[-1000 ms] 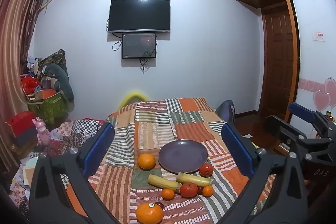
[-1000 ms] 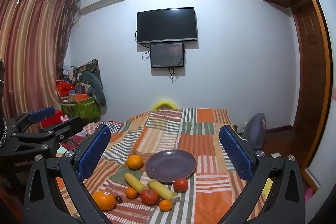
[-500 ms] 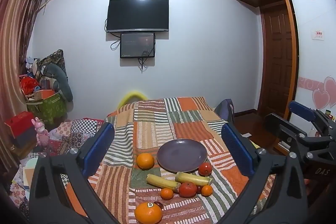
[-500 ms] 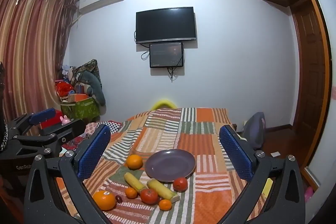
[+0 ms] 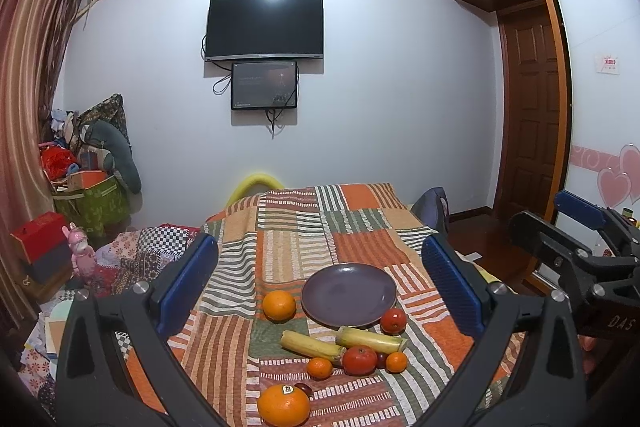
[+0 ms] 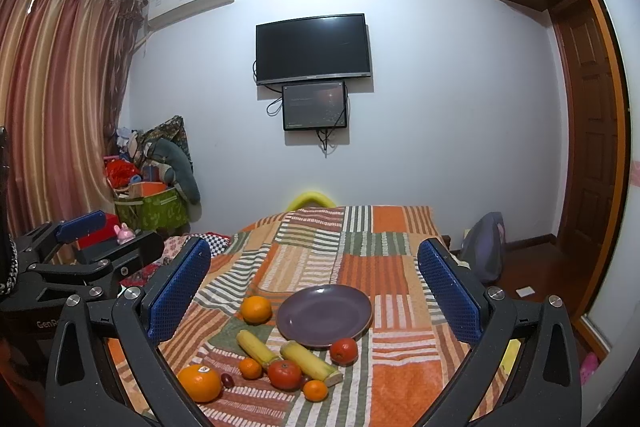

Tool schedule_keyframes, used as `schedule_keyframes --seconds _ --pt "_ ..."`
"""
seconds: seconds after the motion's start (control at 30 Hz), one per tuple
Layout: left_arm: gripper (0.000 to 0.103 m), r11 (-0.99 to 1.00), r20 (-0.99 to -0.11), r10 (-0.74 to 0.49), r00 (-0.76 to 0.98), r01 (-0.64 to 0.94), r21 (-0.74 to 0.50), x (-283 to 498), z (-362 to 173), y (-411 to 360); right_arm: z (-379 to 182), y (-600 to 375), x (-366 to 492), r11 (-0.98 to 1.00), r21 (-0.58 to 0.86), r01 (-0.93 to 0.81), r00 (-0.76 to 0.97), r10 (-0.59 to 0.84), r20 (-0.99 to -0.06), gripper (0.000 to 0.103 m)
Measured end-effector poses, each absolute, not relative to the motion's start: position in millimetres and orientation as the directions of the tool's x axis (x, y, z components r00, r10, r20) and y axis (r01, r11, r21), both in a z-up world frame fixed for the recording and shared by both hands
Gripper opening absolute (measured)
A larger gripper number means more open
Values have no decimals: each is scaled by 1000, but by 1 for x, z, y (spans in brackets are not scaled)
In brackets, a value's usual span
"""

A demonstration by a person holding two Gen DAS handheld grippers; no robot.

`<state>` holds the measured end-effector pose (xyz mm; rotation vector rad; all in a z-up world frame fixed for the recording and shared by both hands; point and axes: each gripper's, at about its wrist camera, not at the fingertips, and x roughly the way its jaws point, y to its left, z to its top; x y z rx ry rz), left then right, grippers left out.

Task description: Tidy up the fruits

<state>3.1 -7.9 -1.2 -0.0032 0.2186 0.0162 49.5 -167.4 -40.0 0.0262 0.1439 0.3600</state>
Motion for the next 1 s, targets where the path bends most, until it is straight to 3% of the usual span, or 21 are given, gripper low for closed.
schedule_keyframes --seconds 1.0 --pt "103 1000 -224 20 974 -21 -5 4 -6 -6 -44 -167 49 933 67 -353 923 359 -137 103"
